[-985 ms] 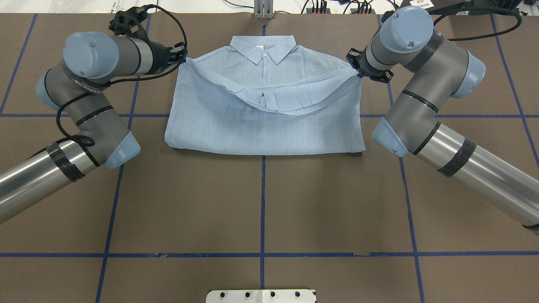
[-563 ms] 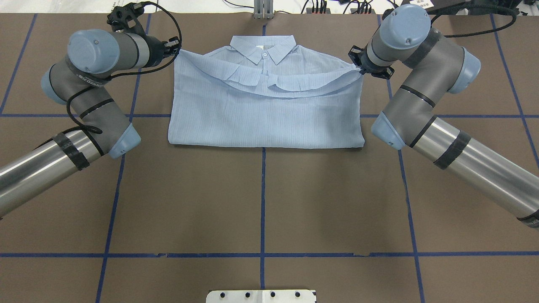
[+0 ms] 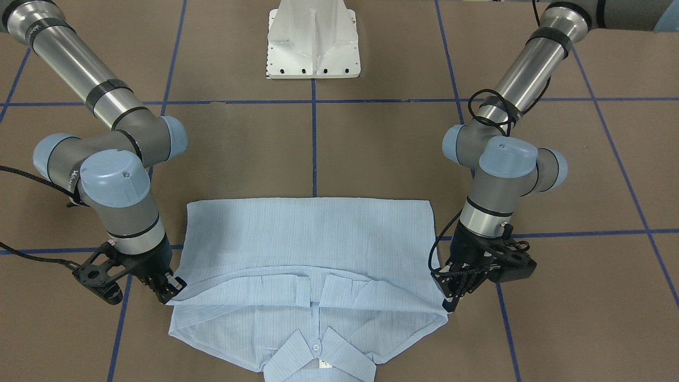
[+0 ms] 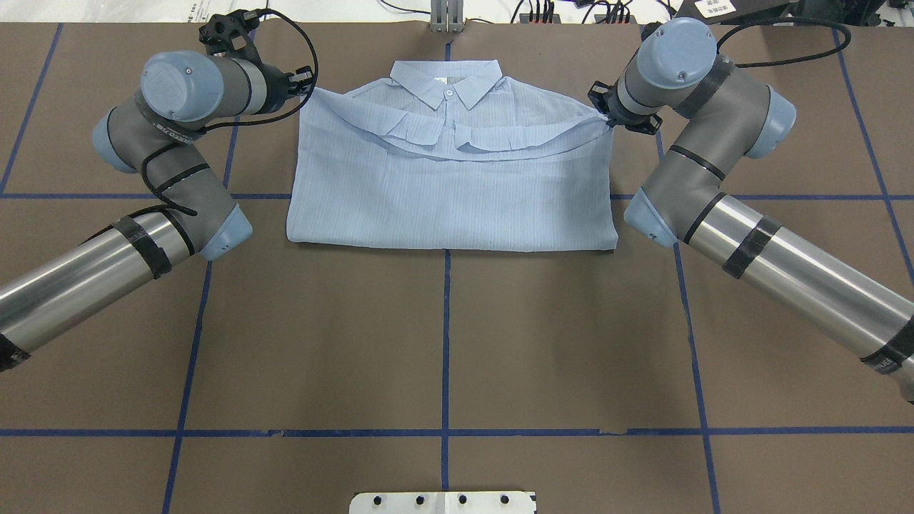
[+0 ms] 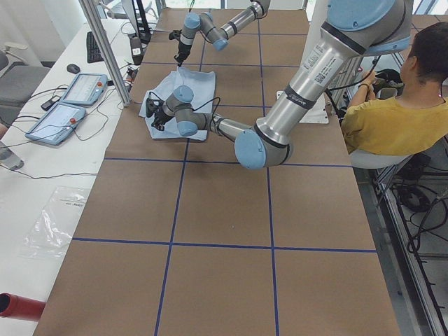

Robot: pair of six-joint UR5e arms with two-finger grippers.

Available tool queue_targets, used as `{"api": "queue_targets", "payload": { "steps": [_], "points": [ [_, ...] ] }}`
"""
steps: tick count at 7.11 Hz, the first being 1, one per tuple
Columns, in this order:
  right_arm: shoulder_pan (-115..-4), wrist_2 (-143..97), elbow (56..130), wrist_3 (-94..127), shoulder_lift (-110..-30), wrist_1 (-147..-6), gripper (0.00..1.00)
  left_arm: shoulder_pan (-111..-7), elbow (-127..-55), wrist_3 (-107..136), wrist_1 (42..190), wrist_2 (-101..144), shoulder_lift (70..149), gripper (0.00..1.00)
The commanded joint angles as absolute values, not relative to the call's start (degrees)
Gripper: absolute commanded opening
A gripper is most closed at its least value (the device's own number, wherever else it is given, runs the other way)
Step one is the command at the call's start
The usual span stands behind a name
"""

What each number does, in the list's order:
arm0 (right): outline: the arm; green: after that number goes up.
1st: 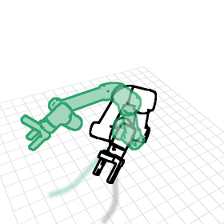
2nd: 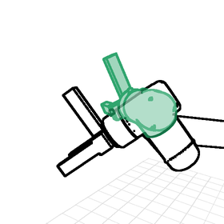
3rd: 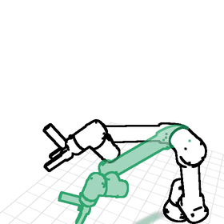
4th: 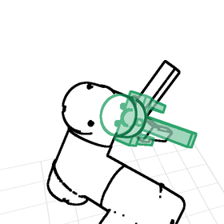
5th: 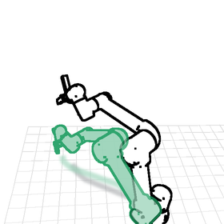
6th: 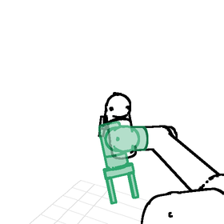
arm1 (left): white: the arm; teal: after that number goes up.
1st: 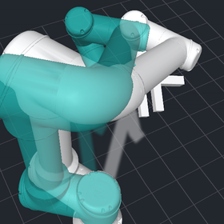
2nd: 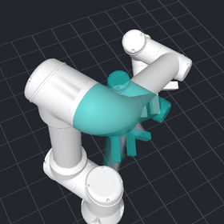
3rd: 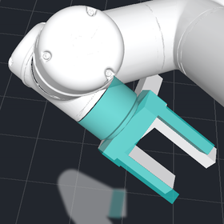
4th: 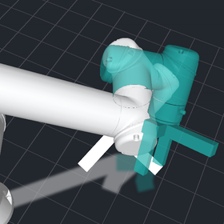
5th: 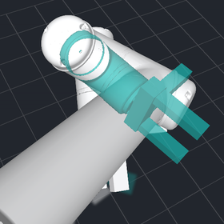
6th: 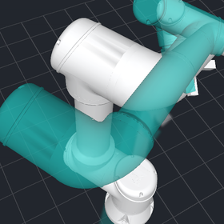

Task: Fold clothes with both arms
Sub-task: 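Release the hem near the collar and raise both grippers away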

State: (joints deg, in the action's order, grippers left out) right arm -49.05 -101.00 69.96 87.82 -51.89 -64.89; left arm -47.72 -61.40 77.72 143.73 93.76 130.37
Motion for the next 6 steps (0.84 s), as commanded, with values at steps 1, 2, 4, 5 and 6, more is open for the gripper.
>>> {"api": "queue_targets", "payload": {
  "steps": [1, 2, 4, 5, 6],
  "points": [
    [-49.0, -100.9, 68.1, 87.7, -51.0, -63.5, 0.0, -47.5, -59.7, 77.0, 143.8, 93.8, 130.9, 0.0],
    [-49.0, -100.7, 66.4, 87.7, -49.6, -63.4, 0.0, -47.5, -59.5, 74.7, 143.9, 93.7, 130.9, 0.0],
    [-49.1, -100.6, 65.6, 87.6, -49.5, -62.7, 0.0, -47.7, -59.1, 74.1, 143.8, 93.7, 130.7, 0.0],
    [-49.1, -100.6, 64.9, 87.5, -49.5, -62.5, 0.0, -47.7, -59.0, 74.1, 143.8, 93.7, 130.6, 0.0],
    [-49.1, -100.3, 63.8, 87.5, -49.5, -60.8, 0.0, -47.6, -59.0, 74.1, 143.8, 93.7, 130.4, 0.0]
  ]
}}
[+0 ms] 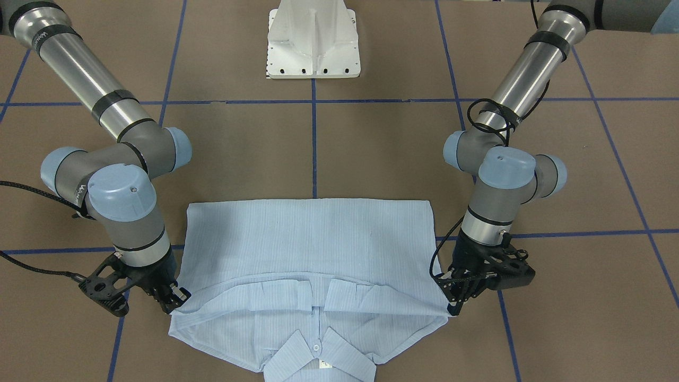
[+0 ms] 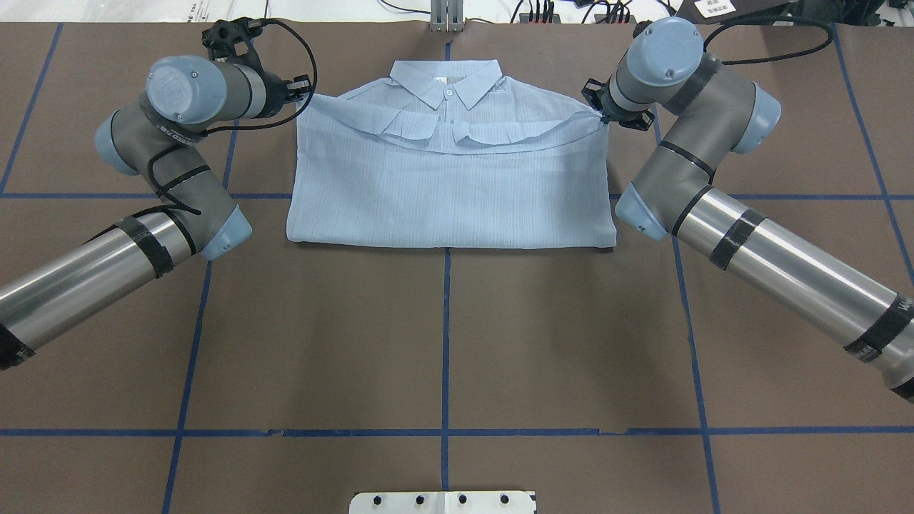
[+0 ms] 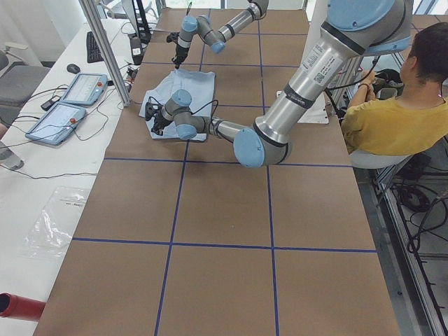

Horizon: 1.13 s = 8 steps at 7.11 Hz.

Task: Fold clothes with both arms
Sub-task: 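Release the hem near the collar and raise both grippers away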

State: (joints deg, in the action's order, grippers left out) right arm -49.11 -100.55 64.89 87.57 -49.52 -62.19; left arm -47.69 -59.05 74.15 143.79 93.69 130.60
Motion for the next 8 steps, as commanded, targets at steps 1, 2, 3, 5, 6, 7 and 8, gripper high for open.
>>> {"api": "queue_targets", "payload": {
  "steps": [1, 2, 3, 5, 6, 7, 8],
  "points": [
    [-49.1, -100.3, 63.5, 87.6, -49.4, -60.2, 0.0, -47.5, -59.1, 74.1, 143.8, 93.7, 130.3, 0.0],
    [-49.0, -100.2, 63.5, 87.6, -49.4, -60.2, 0.15, -47.5, -59.1, 74.1, 143.8, 93.7, 130.3, 0.09],
    [-49.0, -100.0, 63.5, 87.6, -49.5, -60.2, 0.99, -47.5, -59.1, 74.1, 143.8, 93.7, 130.3, 0.25],
    [-50.3, -100.6, 65.6, 87.7, -50.0, -60.0, 1.0, -47.7, -59.1, 71.2, 143.9, 93.7, 129.6, 0.7],
    [-50.7, -102.2, 71.0, 87.5, -53.2, -60.0, 1.0, -47.8, -59.6, 69.1, 144.0, 93.7, 128.9, 0.76],
    [-50.1, -103.2, 76.1, 88.5, -56.4, -60.0, 1.0, -47.9, -60.5, 68.9, 144.5, 93.8, 127.9, 0.77],
    [-47.7, -103.1, 82.0, 91.2, -60.7, -60.0, 1.0, -47.8, -64.3, 68.7, 144.5, 93.8, 125.8, 0.77]
  ]
}}
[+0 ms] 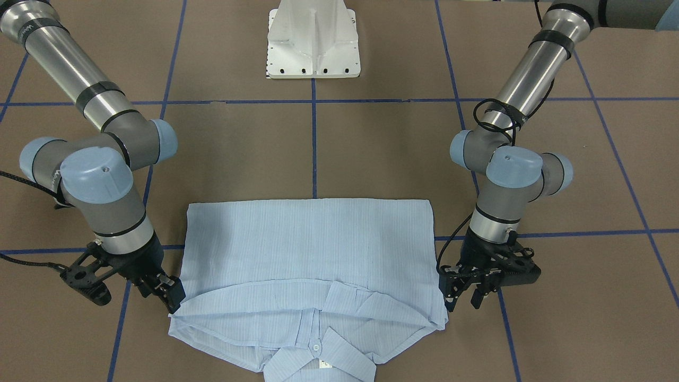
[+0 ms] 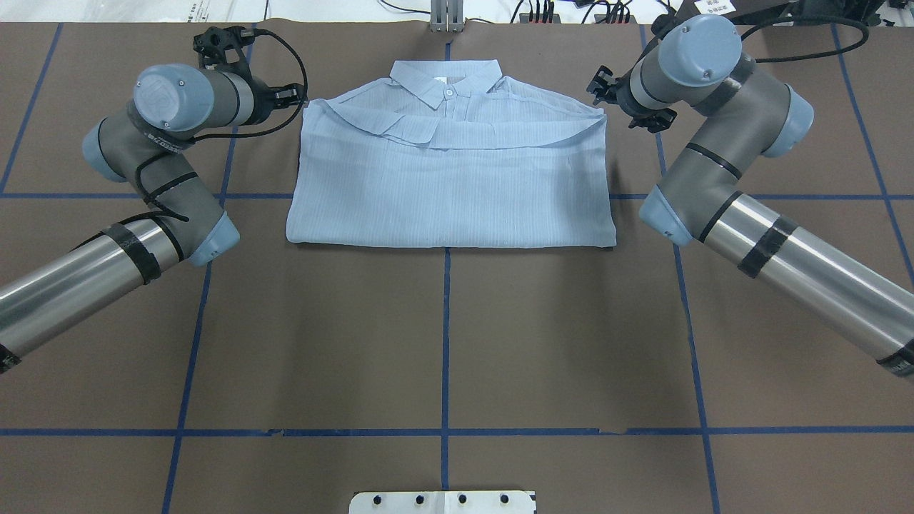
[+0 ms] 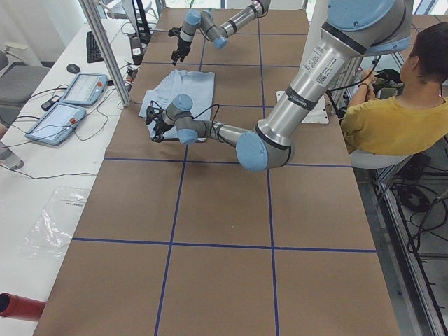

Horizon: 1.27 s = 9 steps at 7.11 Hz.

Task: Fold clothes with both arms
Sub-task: 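Release the hem near the collar and raise both grippers away, then lower the right gripper to the folded shirt's side edge nearest it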

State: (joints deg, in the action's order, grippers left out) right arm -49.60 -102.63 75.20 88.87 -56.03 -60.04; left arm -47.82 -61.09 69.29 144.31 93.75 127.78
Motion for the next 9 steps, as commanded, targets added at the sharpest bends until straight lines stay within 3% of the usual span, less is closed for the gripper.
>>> {"api": "queue_targets", "payload": {
  "steps": [1, 4, 7, 9],
  "points": [
    [-44.5, -101.9, 86.6, 96.5, -63.1, -59.9, 1.0, -47.6, -64.7, 69.2, 144.5, 93.8, 125.8, 0.77],
    [-37.8, -97.2, 90.4, 103.4, -65.8, -60.0, 1.0, -47.5, -64.8, 68.6, 144.5, 93.8, 125.6, 0.77],
    [-37.0, -97.5, 96.5, 103.4, -72.2, -60.5, 1.0, -47.5, -65.0, 68.8, 144.4, 93.7, 125.6, 0.77],
    [-36.3, -97.5, 96.8, 104.3, -73.9, -60.4, 0.99, -47.5, -65.0, 68.9, 144.4, 93.7, 125.6, 0.77]
  ]
}}
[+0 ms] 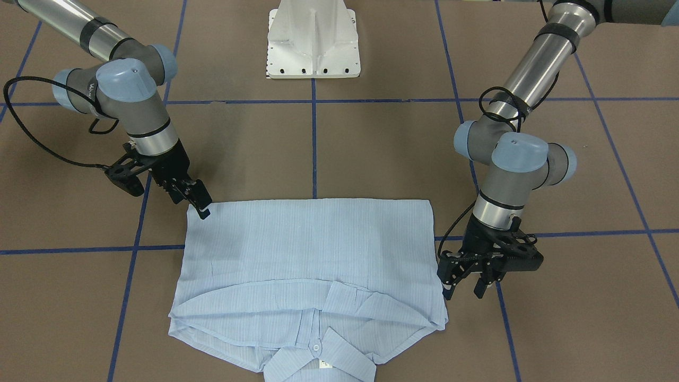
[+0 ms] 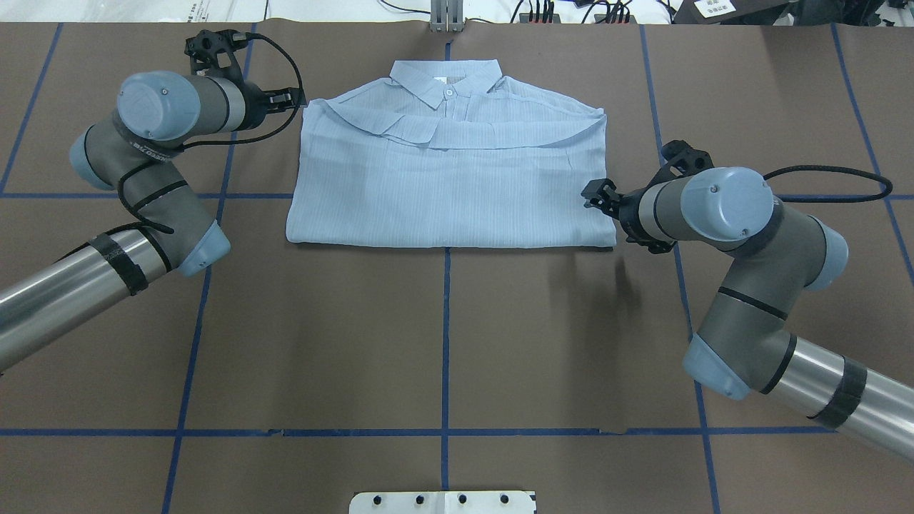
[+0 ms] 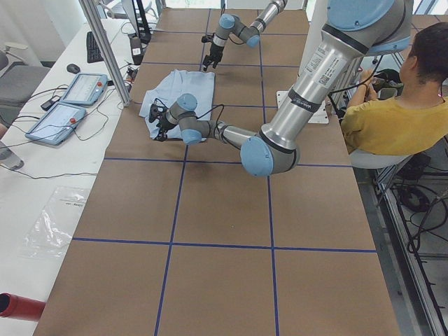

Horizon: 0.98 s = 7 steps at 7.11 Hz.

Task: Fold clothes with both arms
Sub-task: 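Lower the right gripper to the folded shirt's side edge nearest it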

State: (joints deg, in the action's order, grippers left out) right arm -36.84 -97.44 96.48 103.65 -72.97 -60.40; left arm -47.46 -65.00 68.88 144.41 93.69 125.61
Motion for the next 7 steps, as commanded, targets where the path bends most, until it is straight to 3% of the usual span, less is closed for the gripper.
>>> {"api": "queue_targets", "payload": {
  "steps": [1, 3, 6, 7],
  "points": [
    [-35.7, -97.3, 96.2, 105.5, -73.5, -60.6, 0.99, -47.5, -65.0, 68.8, 144.4, 93.7, 125.7, 0.77],
    [-35.3, -97.2, 95.4, 105.6, -72.7, -60.6, 0.97, -47.4, -65.1, 68.8, 144.4, 93.7, 125.7, 0.77],
    [-35.3, -97.2, 93.7, 105.6, -72.2, -60.6, 0.72, -47.4, -65.5, 69.1, 144.2, 93.7, 125.8, 0.77],
    [-35.3, -97.2, 93.5, 105.6, -72.0, -60.6, 0.55, -47.4, -65.5, 69.1, 144.2, 93.7, 125.7, 0.77]
  ]
}}
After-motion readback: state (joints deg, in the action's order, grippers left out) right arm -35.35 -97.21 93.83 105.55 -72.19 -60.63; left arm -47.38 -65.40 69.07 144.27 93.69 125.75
